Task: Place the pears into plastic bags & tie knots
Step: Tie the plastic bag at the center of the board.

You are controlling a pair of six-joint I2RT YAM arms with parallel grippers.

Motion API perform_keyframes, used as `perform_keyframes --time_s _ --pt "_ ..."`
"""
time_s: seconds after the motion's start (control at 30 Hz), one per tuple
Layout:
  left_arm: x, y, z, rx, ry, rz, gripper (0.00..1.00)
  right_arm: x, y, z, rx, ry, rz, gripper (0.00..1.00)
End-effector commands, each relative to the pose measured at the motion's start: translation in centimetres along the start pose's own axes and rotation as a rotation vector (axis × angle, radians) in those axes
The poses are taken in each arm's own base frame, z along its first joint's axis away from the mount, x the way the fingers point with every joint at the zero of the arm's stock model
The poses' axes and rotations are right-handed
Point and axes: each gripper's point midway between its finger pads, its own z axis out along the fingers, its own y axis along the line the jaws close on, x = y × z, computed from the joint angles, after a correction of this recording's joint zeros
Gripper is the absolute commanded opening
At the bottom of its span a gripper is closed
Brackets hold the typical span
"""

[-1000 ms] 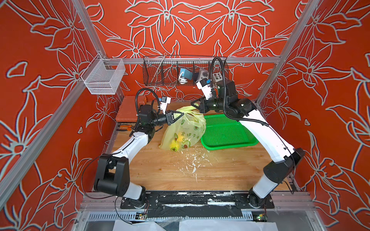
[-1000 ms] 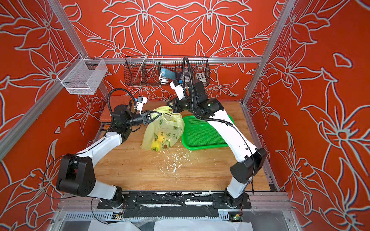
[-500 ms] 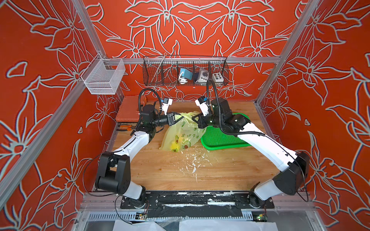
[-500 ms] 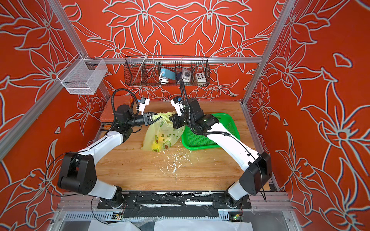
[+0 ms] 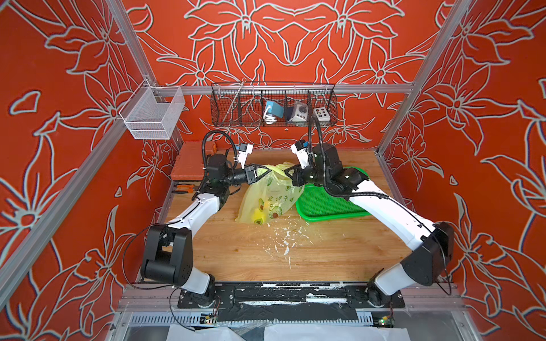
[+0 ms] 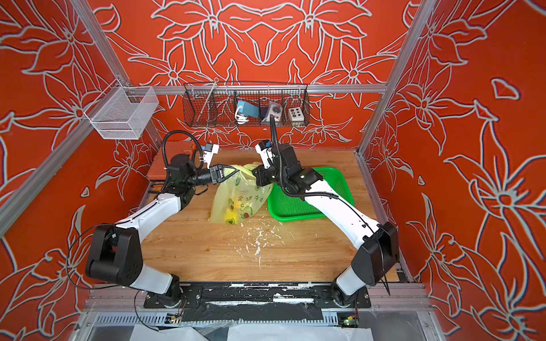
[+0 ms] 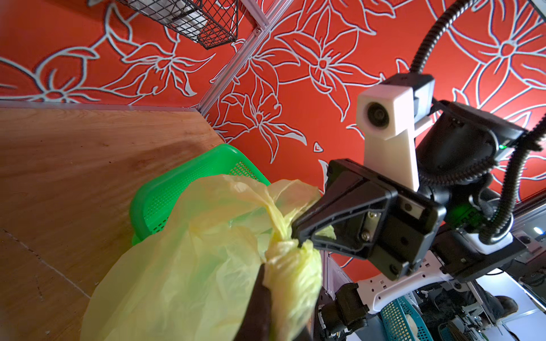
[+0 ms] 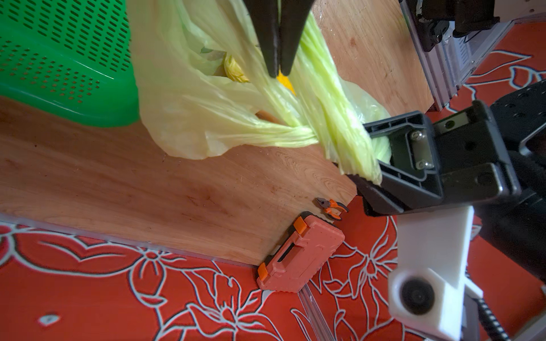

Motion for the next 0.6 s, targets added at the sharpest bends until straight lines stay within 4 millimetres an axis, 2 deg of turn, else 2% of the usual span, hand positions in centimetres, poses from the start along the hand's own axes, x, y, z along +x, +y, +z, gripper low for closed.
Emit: perform_keyframes --time_s 0.0,0.23,0.43,0.57 --pt "-2.4 -1.0 -0.4 0.029 -0.048 0.073 0.00 2.4 -0.8 0.9 0.019 0.069 0.043 0.00" --pt "-1.6 -1.4 -0.2 0.084 -0.002 0.057 0.00 1.3 -1.1 1.8 0.036 0.063 0.022 0.00" --pt "-1.2 -1.4 -0.1 0.101 0.020 0.041 0.23 1.1 -1.0 2.0 0.028 0.058 0.021 0.00" --pt "-0.6 -1.4 0.1 0.109 0.042 0.029 0.33 1.1 -0.9 2.0 0.024 0.057 0.021 0.00"
